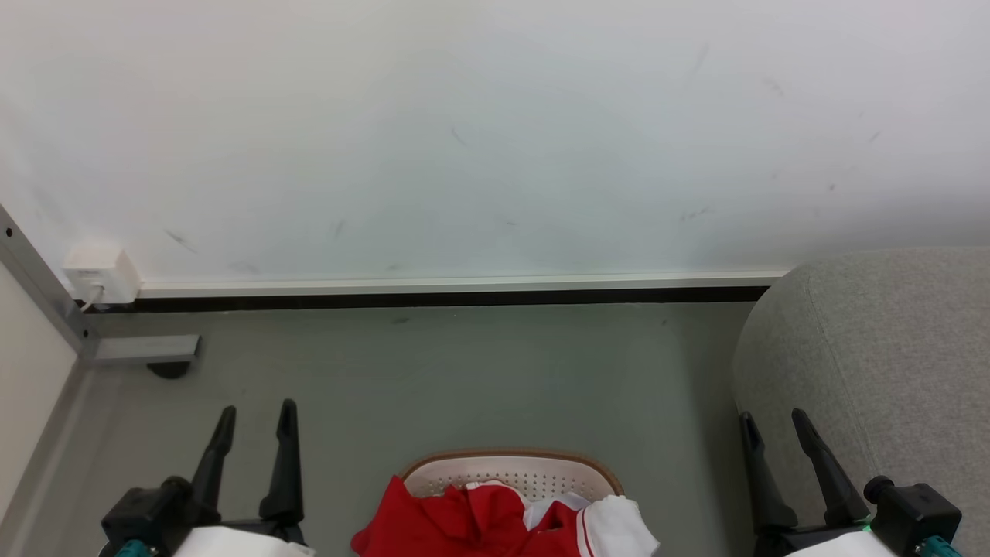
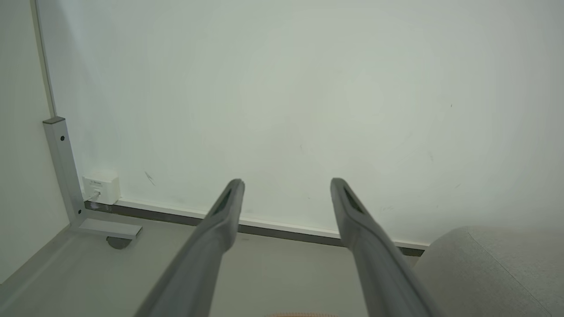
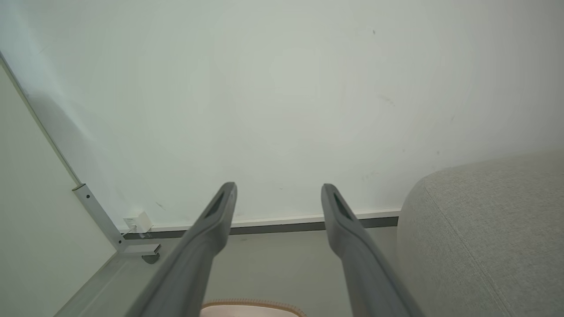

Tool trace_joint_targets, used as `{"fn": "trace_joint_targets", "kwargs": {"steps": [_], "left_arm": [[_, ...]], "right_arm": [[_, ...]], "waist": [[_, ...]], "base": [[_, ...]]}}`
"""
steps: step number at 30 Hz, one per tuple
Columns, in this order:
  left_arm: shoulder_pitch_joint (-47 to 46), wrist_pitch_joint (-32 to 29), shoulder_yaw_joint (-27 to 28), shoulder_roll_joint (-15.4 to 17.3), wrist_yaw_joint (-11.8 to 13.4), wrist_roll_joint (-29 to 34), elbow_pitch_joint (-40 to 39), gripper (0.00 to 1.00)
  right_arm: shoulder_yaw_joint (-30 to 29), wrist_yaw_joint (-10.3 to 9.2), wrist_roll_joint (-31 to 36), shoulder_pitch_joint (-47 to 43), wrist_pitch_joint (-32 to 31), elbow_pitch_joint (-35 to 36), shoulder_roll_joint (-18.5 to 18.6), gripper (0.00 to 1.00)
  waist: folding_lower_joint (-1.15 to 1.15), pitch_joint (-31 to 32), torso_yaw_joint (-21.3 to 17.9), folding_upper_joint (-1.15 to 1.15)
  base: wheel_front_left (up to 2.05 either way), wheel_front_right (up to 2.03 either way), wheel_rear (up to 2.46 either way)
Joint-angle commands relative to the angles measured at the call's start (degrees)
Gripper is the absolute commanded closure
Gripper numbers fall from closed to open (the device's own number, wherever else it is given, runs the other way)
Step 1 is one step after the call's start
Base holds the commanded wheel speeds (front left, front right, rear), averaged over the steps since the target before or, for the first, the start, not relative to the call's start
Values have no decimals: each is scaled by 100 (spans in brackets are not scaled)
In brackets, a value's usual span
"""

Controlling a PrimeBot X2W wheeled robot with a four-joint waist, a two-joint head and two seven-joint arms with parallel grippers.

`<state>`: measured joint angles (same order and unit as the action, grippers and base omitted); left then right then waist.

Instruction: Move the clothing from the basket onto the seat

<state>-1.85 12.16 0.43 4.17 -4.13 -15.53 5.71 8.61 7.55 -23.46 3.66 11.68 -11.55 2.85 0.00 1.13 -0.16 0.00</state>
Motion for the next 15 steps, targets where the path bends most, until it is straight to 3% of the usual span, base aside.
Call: {"fn": "trace_joint_targets", "kwargs": {"steps": [1,15], "left_arm": [[48,49,22,6,-25,125,-44,0],[50,206,70,-56,-157,554,-79,0]], "right_arm": [[11,-9,120,-19,51,43,6,0],[74,-11,363,-73,215,100,7,0]], "waist": [[0,2,2,0],[0,-13,13,0]], "base": [[0,0,0],[0,0,0]]}}
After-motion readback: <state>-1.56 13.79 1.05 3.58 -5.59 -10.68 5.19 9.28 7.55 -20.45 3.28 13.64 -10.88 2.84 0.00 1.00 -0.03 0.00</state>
